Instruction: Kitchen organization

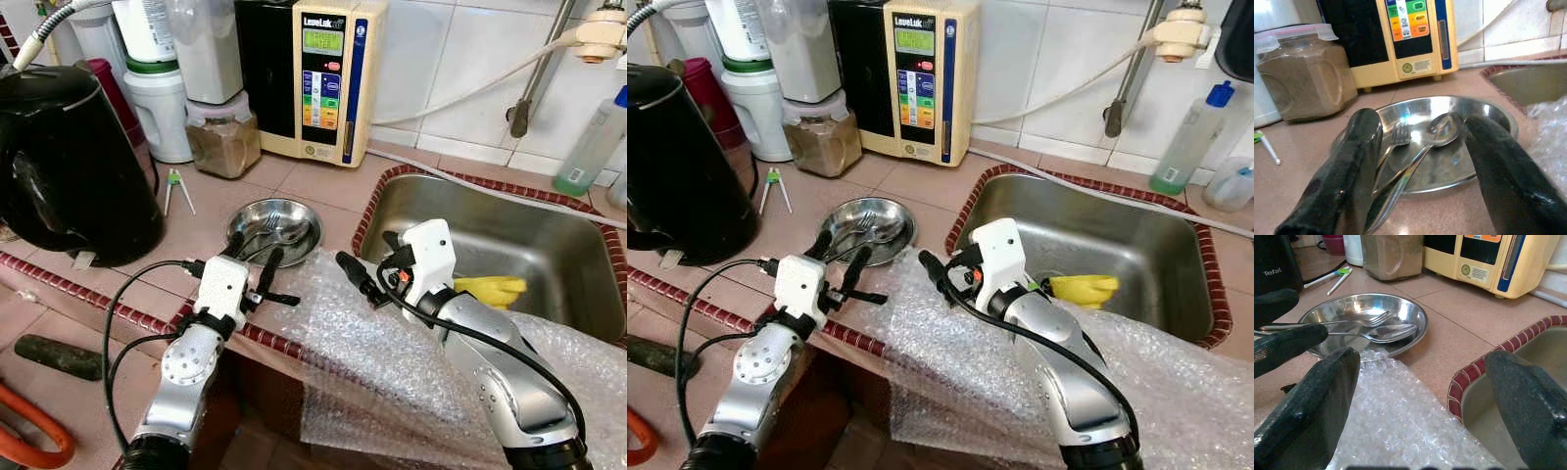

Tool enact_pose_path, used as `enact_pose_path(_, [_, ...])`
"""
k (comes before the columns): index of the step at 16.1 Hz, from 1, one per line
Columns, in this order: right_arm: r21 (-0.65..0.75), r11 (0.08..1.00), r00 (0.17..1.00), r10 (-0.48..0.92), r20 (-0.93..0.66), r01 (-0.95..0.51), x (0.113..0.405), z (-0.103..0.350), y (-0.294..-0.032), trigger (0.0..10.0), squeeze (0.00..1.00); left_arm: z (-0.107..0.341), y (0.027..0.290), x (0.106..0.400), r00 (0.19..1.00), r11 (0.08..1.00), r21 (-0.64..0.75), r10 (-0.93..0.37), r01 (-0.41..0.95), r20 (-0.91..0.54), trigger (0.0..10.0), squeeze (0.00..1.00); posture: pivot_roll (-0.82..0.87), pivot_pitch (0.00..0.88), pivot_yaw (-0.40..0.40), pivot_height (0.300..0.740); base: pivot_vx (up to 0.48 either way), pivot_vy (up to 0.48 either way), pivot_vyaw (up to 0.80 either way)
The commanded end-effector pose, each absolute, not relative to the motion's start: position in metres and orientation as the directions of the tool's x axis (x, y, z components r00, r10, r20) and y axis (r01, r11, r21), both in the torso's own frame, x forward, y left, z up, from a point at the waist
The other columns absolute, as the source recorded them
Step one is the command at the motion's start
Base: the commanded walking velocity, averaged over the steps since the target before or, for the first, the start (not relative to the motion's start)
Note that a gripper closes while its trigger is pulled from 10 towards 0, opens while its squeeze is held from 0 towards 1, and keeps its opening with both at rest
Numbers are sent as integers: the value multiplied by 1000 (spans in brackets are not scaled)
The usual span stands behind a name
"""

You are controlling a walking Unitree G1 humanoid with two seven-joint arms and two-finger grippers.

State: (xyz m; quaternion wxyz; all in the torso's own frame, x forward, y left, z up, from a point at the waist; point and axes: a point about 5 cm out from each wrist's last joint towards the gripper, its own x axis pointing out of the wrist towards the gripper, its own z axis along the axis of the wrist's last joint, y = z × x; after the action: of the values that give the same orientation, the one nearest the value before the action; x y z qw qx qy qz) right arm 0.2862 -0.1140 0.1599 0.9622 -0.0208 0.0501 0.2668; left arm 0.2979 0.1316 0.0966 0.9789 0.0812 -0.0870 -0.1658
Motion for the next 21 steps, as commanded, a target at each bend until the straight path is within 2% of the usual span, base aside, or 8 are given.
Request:
enact_pose_path(1, [-36, 851, 850, 519, -88, -523, 286, 166, -113, 10000, 1000, 97, 129, 301, 926, 927, 185, -353, 327, 131, 0, 0, -61, 0, 19, 740, 0, 0, 0])
enact_pose_path(9, [-52, 858, 858, 505, -90, -511, 287, 166, -113, 10000, 1000, 103, 119, 308, 914, 922, 139, -381, 363, 139, 0, 0, -63, 0, 26, 740, 0, 0, 0])
enact_pose_path(12, [-55, 859, 859, 504, -90, -509, 287, 165, -113, 10000, 1000, 114, 121, 310, 916, 932, 150, -355, 331, 187, 0, 0, -64, 0, 30, 740, 0, 0, 0])
enact_pose_path(13, [-57, 859, 860, 502, -93, -508, 286, 164, -113, 10000, 1000, 116, 135, 312, 940, 957, 163, -272, 241, 205, 10000, 0, -62, 0, 30, 740, 0, 0, 0])
enact_pose_path(14, [-57, 860, 860, 502, -94, -508, 286, 164, -113, 10000, 1000, 118, 144, 313, 951, 970, 153, -221, 191, 214, 10000, 255, -60, 0, 31, 740, 0, 0, 0])
enact_pose_path(15, [-57, 860, 860, 502, -94, -508, 286, 164, -113, 10000, 1000, 119, 150, 313, 959, 978, 138, -182, 154, 218, 10000, 1000, -57, 0, 29, 740, 0, 0, 0])
enact_pose_path(18, [-58, 857, 858, 505, -97, -511, 286, 162, -112, 10000, 1000, 119, 163, 315, 977, 995, 65, -83, 72, 198, 10000, 1000, -51, 0, 26, 740, 0, 0, 0])
enact_pose_path(21, [-64, 855, 856, 508, -100, -515, 286, 161, -111, 10000, 1000, 122, 165, 315, 988, 996, -71, -49, 60, 144, 10000, 1000, -47, 0, 26, 740, 0, 0, 0])
